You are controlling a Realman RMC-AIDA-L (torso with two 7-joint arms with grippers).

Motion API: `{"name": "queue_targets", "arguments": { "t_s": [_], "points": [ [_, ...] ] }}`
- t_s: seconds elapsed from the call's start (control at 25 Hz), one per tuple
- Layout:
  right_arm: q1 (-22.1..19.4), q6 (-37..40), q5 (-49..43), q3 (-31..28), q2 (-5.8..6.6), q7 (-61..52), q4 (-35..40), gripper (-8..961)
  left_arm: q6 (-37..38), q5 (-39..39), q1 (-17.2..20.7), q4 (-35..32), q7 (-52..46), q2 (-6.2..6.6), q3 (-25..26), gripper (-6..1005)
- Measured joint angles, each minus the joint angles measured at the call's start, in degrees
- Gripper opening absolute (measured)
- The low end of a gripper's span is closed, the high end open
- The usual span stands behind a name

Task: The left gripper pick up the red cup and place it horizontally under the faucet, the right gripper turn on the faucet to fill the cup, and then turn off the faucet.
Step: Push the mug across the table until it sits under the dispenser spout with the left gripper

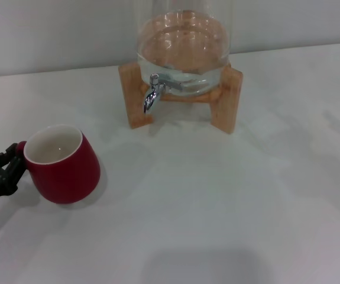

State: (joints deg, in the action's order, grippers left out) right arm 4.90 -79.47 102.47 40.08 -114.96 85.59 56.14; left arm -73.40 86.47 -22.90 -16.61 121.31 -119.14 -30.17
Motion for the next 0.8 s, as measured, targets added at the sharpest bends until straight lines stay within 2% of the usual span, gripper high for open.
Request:
{"name": "queue_targets", "arguments": {
  "t_s": [0.56,0.8],
  "points": [
    [-0.3,-0.3,0.3,0.0,0.0,0.4,0.0,781,-0.3,-3.6,0.2,-3.2,1.0,-0.27,-0.2,199],
    [-0.3,-0.3,0.4,0.0,0.0,0.4,0.0,780,-0.9,-3.3,0.2,-3.5,5.5,-0.23,-0.2,198]
  ]
}}
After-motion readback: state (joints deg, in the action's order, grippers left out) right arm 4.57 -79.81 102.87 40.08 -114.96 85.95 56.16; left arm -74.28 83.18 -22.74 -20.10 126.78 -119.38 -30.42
